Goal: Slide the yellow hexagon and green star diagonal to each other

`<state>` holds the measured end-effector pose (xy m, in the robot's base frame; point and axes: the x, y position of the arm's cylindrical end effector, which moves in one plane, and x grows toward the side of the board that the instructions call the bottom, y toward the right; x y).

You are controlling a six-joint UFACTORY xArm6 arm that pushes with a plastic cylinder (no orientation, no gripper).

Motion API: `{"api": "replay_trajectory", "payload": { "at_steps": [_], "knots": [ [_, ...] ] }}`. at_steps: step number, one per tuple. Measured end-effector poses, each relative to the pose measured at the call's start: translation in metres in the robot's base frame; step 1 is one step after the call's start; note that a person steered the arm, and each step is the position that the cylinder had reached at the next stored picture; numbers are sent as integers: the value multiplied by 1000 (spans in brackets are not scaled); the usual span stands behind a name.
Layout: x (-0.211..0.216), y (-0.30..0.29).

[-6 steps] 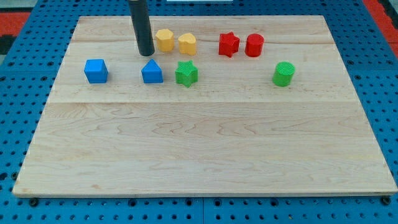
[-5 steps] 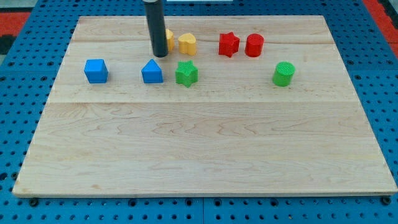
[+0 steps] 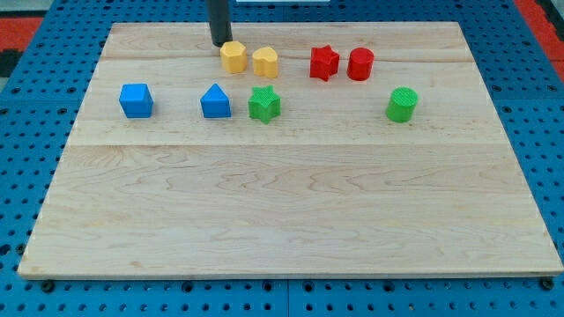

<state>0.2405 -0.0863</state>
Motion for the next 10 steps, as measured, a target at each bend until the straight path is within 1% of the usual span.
{"api": "replay_trajectory", "payload": {
  "at_steps": [1, 2, 3, 4, 5, 7, 8, 9, 10],
  "knots": [
    [20, 18],
    [25, 18],
    [9, 18],
    [-7, -4],
    [7, -30],
    [77, -34],
    [97, -25],
    [98, 32],
    [101, 38]
  ]
}}
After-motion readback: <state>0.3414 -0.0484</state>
